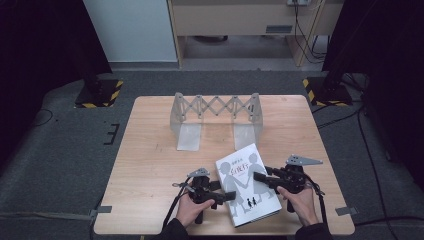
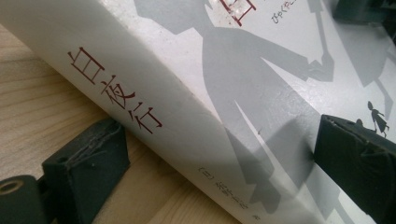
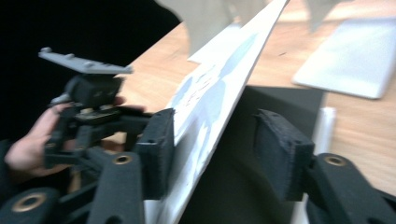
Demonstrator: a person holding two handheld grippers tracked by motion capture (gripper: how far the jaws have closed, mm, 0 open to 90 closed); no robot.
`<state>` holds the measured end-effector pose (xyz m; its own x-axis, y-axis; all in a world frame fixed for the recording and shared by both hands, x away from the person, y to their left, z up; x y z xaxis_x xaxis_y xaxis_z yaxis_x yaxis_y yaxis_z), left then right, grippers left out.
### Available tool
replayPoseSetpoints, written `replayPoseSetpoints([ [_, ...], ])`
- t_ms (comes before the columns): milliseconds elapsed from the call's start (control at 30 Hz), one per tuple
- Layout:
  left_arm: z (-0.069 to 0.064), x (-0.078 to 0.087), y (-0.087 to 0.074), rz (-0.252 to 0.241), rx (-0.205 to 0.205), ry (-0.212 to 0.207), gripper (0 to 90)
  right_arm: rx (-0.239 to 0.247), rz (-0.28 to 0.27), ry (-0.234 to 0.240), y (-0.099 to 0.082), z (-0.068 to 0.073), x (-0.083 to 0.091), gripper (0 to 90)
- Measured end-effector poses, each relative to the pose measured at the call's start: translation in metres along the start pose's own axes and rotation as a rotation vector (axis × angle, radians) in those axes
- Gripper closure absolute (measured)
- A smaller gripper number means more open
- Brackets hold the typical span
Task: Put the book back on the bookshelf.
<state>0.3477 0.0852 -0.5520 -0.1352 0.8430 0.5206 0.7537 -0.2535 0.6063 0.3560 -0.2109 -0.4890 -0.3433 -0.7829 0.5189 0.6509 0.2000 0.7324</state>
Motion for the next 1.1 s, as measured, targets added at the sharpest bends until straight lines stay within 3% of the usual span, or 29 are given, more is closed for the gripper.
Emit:
replayPoseSetpoints([
  [133, 0.0, 0.0, 0.0, 0.002, 0.0, 0.013, 5.3, 0.01, -0.005, -0.077, -0.003, -0.005, 0.004, 47.3],
  [167, 0.0, 0.001, 0.0, 0.007, -0.003, 0.029, 10.7, 0.018, 0.043, -0.13, -0.007, -0.007, 0.003, 49.0],
  [267, 0.0, 0.001, 0.0, 0.004, 0.0, 0.027, 11.0, 0.031, 0.102, -0.123, -0.01, -0.004, -0.008, 49.7],
  [300, 0.0, 0.001, 0.0, 0.004, 0.0, 0.028, 11.0, 0.046, 0.129, -0.145, -0.011, -0.002, -0.014, 49.4],
  [367, 0.0, 0.001, 0.0, 0.003, 0.001, 0.029, 11.0, 0.057, 0.14, -0.158, -0.011, -0.001, -0.017, 48.7],
  [500, 0.0, 0.001, 0.0, 0.003, 0.001, 0.03, 11.1, 0.046, 0.111, -0.231, -0.011, -0.006, -0.017, 39.1],
  [567, 0.0, 0.001, 0.0, 0.002, 0.002, 0.032, 11.2, 0.03, 0.138, -0.253, -0.014, -0.011, -0.018, 35.2],
  [667, 0.0, 0.001, 0.0, 0.002, 0.002, 0.032, 11.2, -0.024, 0.122, -0.206, -0.02, -0.017, -0.02, 35.2],
  [767, 0.0, 0.001, 0.0, -0.001, 0.005, 0.033, 11.3, -0.037, 0.124, -0.184, -0.021, -0.017, -0.022, 35.2],
  [800, 0.0, 0.001, 0.0, -0.001, 0.005, 0.034, 11.6, -0.07, 0.119, -0.153, -0.022, -0.016, -0.026, 33.7],
  [933, 0.0, 0.001, 0.0, -0.002, 0.006, 0.039, 12.6, -0.094, 0.11, -0.144, -0.023, -0.015, -0.027, 35.7],
  [1100, 0.002, 0.002, 0.0, -0.007, 0.016, 0.029, 14.2, -0.087, 0.086, -0.155, -0.022, -0.008, -0.031, 37.2],
])
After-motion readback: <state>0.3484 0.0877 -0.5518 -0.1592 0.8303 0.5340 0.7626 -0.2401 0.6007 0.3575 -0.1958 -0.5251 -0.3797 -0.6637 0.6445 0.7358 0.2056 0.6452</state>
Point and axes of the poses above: each handheld gripper's, and its own axes: x roughly backward along the jaws, y roughly out of its top, z roughly to its left, the point moved 1 cm from there along -x, roughly forward along the jaws, and after that the axes turned 11 degrees about z, right-handed, at the moved point
